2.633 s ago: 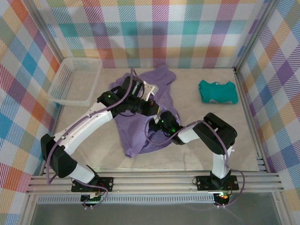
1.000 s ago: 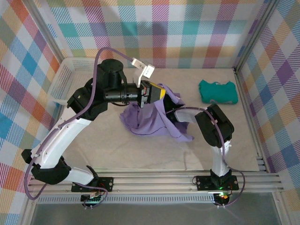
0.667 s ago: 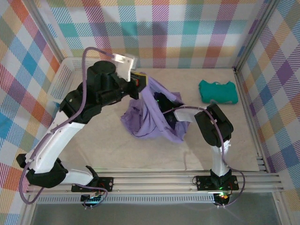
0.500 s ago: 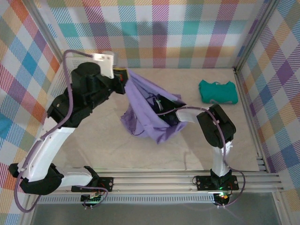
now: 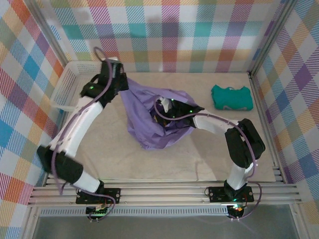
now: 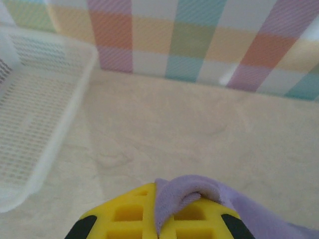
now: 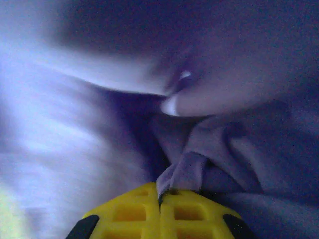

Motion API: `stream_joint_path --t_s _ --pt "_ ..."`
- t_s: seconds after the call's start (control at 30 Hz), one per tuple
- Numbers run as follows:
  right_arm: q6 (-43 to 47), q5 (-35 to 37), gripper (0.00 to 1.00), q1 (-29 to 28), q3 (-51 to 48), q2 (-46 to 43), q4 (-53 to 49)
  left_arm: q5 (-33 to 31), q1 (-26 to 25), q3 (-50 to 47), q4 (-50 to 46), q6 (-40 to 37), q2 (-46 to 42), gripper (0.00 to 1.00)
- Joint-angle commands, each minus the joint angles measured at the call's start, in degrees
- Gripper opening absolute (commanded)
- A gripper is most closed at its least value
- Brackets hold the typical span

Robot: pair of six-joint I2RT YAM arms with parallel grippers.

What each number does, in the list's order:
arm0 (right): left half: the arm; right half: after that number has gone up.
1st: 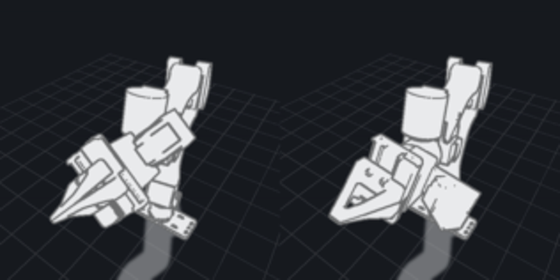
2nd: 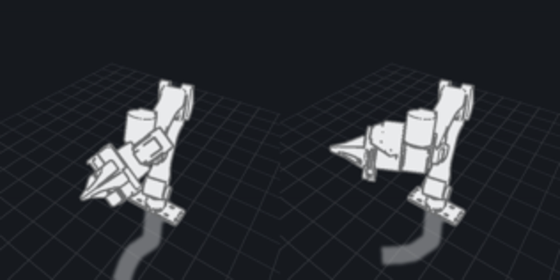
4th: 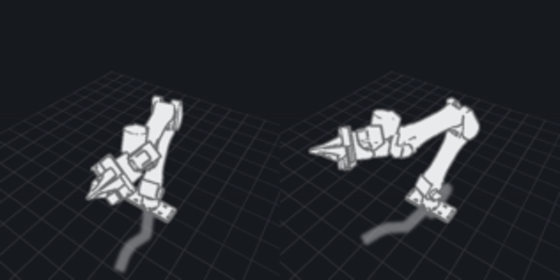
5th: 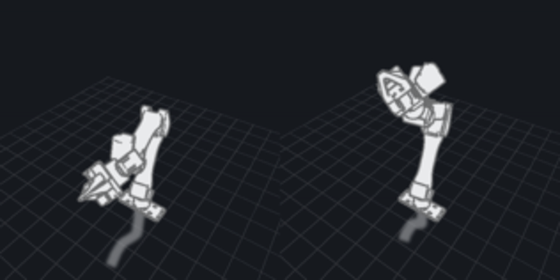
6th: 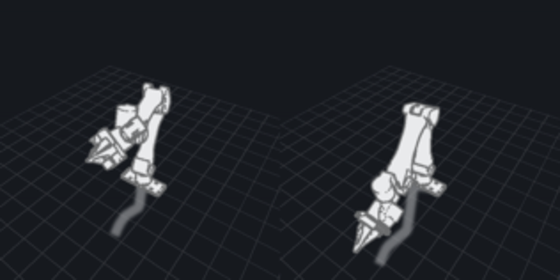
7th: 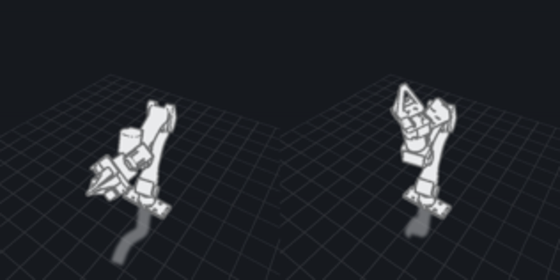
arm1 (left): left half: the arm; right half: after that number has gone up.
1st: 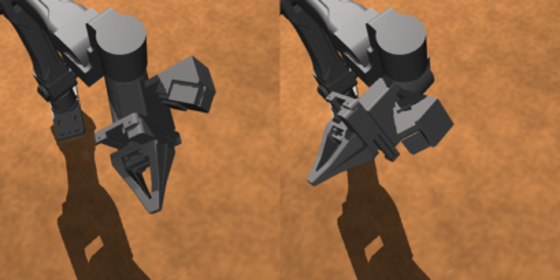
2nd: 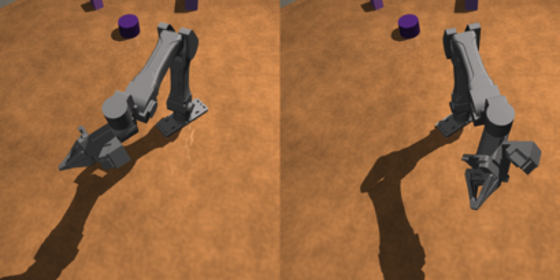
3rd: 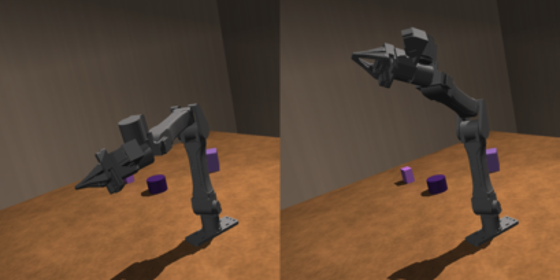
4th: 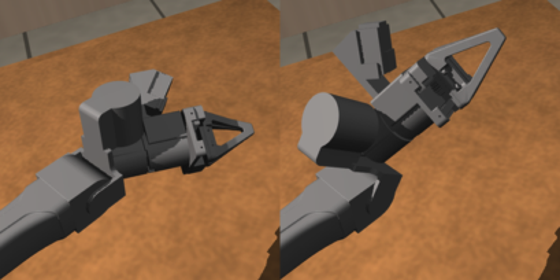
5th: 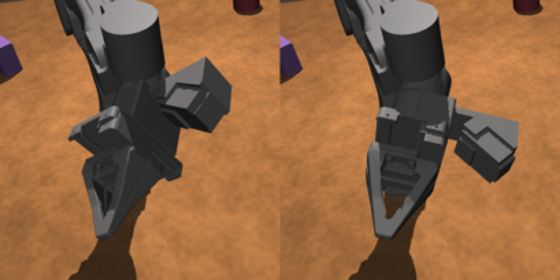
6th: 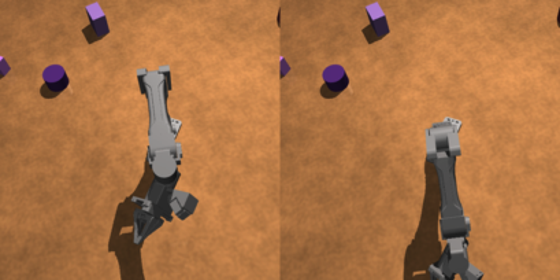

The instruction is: Fold the inside-out t-shirt

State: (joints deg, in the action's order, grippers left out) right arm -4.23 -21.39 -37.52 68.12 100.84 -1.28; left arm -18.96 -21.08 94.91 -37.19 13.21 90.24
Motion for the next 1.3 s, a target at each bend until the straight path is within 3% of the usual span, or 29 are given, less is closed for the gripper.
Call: stream_joint_path --t_s 0.0,0.1,0.2,0.3,0.37,0.47,0.7,0.73,0.87,1.0,1.13,1.27 --pt "1.23 -5.59 0.00 -0.76 0.03 -5.64 1.15 3.14 3.24 3.38 -0.58 2.28 7.11 0.00" --pt "3.35 -5.50 0.00 0.82 -2.45 -12.07 0.20 7.33 9.30 0.57 0.84 6.41 9.50 0.00" --pt "1.45 -10.96 0.00 3.70 -3.10 -15.66 3.50 9.61 12.55 -5.74 4.03 8.91 9.37 0.00" --pt "-3.14 -17.86 0.00 6.55 -1.76 -16.01 10.24 8.16 13.08 -13.68 6.42 9.79 7.85 0.00" --pt "-7.61 -22.00 0.00 7.53 -0.18 -14.54 16.19 11.63 13.03 -19.83 9.35 10.85 6.59 0.00" --pt "-8.07 -22.28 0.00 8.02 4.60 -12.82 14.58 18.33 12.98 -28.44 14.37 12.16 4.15 0.00" --pt "-5.44 -26.13 0.00 15.12 2.29 -16.46 14.94 15.03 13.08 -41.87 18.35 14.73 -3.43 0.00" --pt "-3.28 -26.92 0.00 15.56 1.36 -17.12 14.08 15.52 13.01 -42.65 18.45 15.24 -5.08 0.04" --pt "4.81 -30.70 0.00 15.64 0.05 -16.37 8.73 23.97 9.74 -45.55 25.81 14.57 -14.13 0.52" --pt "9.36 -34.96 0.00 15.63 1.48 -14.56 4.85 35.76 6.64 -45.06 36.50 15.29 -15.33 0.74" --pt "14.19 -36.36 0.00 15.72 4.42 -12.98 0.14 45.41 3.54 -38.30 38.65 14.29 -6.75 0.81" --pt "15.98 -35.86 0.00 15.72 5.53 -12.20 -2.34 50.28 -0.33 -34.23 40.64 14.04 -0.45 0.85"
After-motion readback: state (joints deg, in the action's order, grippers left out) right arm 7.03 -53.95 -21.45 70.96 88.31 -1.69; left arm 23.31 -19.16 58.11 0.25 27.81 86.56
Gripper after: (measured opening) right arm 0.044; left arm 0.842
